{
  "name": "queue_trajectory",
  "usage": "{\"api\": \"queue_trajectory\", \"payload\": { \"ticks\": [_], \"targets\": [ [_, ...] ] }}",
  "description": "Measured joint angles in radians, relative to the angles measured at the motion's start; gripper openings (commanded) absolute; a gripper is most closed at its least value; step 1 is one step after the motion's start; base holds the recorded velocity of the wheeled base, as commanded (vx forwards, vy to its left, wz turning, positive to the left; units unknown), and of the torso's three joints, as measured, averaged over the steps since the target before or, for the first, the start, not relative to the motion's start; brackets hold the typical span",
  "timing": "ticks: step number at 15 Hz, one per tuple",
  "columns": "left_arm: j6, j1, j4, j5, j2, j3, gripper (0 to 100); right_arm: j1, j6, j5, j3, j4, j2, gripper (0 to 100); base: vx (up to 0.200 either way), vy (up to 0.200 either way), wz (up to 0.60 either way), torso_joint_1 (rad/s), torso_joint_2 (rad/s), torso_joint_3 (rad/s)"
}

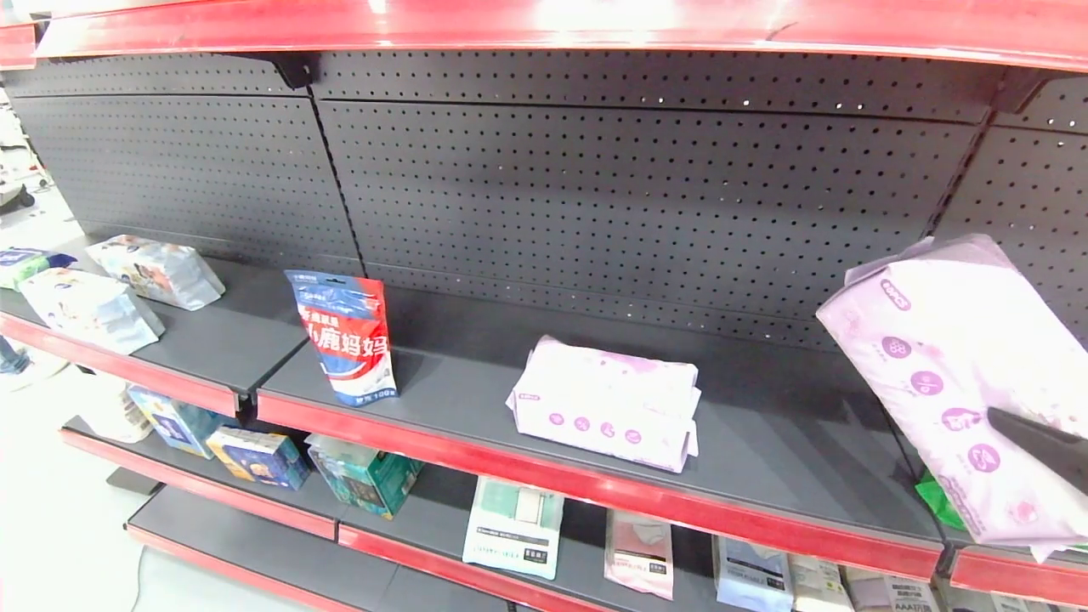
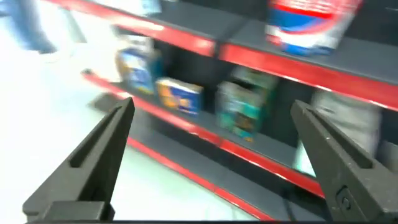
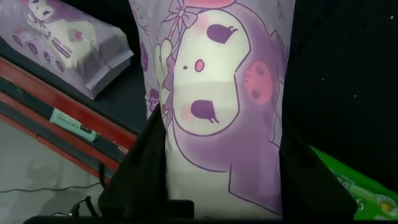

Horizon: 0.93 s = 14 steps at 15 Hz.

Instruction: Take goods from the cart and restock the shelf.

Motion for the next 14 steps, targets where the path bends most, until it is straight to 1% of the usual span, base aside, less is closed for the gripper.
{"api": "queue_trajectory", "payload": {
  "ticks": [1,2,3,4,5,6,7,8,9,10,11,13,14],
  "targets": [
    [0.006,0.000,-0.003,0.003,-0.002,0.003,100,0.008,0.000,0.000,-0.014,-0.033,0.038,0,0.000,0.000,0.00,0.000,0.00,0.000],
    [0.007,-0.007,-0.002,-0.045,0.002,0.004,100,0.013,0.000,0.000,-0.023,-0.070,0.073,0,0.000,0.000,0.00,0.000,0.00,0.000],
    [0.004,-0.021,-0.001,-0.106,0.008,0.004,100,0.016,-0.001,0.001,-0.027,-0.099,0.100,0,0.000,0.000,0.00,0.000,0.00,0.000],
    [0.002,-0.046,-0.001,-0.156,0.011,0.004,100,0.018,-0.001,0.001,-0.031,-0.110,0.120,0,0.000,0.000,0.00,0.000,0.00,0.000],
    [0.001,-0.080,-0.001,-0.178,0.012,0.004,100,0.018,-0.002,0.001,-0.031,-0.110,0.137,0,0.000,0.000,0.00,0.000,0.00,0.000],
    [-0.001,-0.109,-0.001,-0.178,0.012,0.004,100,0.019,-0.003,0.000,-0.031,-0.111,0.147,0,0.000,0.000,0.00,0.000,0.00,0.000],
    [0.004,-0.125,-0.001,-0.163,0.010,0.004,100,0.020,-0.003,0.000,-0.031,-0.112,0.155,0,0.000,0.000,0.00,0.000,0.00,0.000],
    [0.009,-0.127,-0.002,-0.124,0.003,0.004,100,0.020,-0.004,0.000,-0.030,-0.112,0.160,0,0.000,0.000,0.00,0.000,0.00,0.000],
    [0.010,-0.126,-0.004,-0.073,-0.001,0.004,100,0.020,-0.003,0.000,-0.026,-0.111,0.164,0,0.000,0.000,0.00,0.000,0.00,0.000],
    [0.010,-0.125,-0.005,0.017,-0.004,0.005,100,0.021,-0.002,0.000,-0.024,-0.112,0.166,0,0.000,0.000,0.00,0.000,0.00,0.000],
    [0.013,-0.123,-0.006,0.061,-0.003,0.006,100,0.021,-0.002,0.000,-0.023,-0.112,0.167,0,0.000,0.000,0.00,0.000,0.00,0.000],
    [0.021,-0.110,-0.005,0.084,0.010,0.006,100,0.021,0.000,0.000,-0.023,-0.112,0.169,0,0.000,0.000,0.00,0.000,0.00,0.000],
    [0.028,-0.094,-0.005,0.090,0.024,0.005,100,0.021,0.000,0.000,-0.021,-0.112,0.170,0,0.000,0.000,0.00,0.000,0.00,0.000]
  ]
}}
